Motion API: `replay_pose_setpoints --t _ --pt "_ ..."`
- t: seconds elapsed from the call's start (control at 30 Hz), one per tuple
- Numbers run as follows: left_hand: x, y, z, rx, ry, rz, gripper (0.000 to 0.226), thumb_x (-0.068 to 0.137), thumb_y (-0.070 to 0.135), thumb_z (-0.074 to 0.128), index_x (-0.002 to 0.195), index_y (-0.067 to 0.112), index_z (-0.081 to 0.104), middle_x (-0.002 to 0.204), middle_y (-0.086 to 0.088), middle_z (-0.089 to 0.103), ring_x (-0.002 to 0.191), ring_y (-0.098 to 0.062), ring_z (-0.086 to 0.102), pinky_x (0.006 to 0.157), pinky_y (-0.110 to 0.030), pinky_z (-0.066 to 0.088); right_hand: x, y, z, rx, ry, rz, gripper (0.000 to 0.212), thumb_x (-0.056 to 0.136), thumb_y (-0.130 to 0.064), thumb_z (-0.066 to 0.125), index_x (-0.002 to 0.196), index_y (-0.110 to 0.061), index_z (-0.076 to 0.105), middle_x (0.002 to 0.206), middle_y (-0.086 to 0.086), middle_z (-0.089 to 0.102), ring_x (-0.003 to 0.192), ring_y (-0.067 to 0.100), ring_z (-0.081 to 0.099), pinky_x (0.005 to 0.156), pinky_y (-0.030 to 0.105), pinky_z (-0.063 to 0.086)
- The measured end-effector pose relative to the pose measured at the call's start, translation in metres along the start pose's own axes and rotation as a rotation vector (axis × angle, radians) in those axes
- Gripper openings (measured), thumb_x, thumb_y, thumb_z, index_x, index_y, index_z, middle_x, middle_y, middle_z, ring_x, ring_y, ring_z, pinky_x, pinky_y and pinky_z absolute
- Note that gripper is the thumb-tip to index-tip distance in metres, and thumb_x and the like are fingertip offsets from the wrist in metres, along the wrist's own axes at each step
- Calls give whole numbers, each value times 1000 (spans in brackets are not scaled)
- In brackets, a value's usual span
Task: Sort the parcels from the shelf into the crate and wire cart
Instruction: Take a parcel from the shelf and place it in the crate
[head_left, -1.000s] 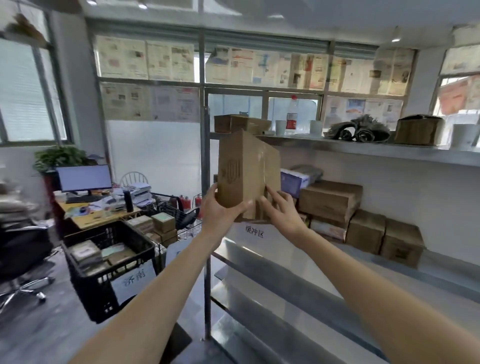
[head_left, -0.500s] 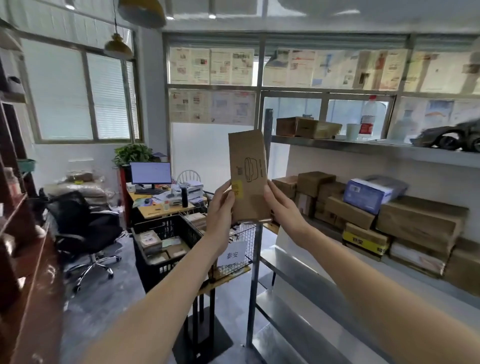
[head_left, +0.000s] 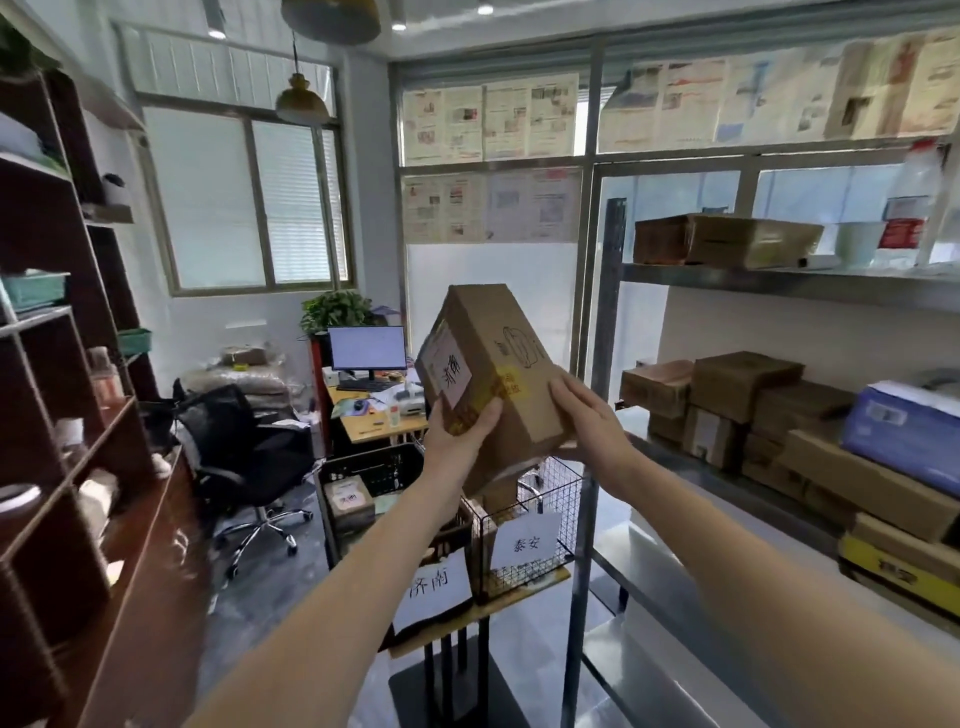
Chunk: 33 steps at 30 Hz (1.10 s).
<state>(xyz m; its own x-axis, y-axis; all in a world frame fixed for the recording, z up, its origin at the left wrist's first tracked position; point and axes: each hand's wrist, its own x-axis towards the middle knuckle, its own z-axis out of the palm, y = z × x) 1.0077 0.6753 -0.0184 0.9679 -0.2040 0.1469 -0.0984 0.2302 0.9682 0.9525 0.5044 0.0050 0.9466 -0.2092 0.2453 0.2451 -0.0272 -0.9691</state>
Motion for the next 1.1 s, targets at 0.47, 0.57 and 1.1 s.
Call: replay_pose_setpoints --t 0.47,0.57,1.1 --pt "119 -68 -52 255 193 72 100 62 45 94 149 36 46 150 3 41 138 -20 42 113 -51 42 117 78 -8 -150 58 -33 24 105 -24 57 126 -31 65 122 8 65 112 29 64 66 35 62" --pt "143 -80 -67 308 210 86 94 68 38 94 149 34 47 149 2 39 136 -17 41 114 -40 37 137 90 6 -169 14 59 27 102 -40 58 128 -31 61 119 0 66 103 17 65 75 36 64" --pt "287 -80 -196 293 110 109 86 77 50 84 148 56 36 153 13 45 140 -15 44 115 -48 41 308 156 106 -22 -47 252 44 90 -46 73 132 -47 60 129 -1 66 115 24 65 90 55 59"
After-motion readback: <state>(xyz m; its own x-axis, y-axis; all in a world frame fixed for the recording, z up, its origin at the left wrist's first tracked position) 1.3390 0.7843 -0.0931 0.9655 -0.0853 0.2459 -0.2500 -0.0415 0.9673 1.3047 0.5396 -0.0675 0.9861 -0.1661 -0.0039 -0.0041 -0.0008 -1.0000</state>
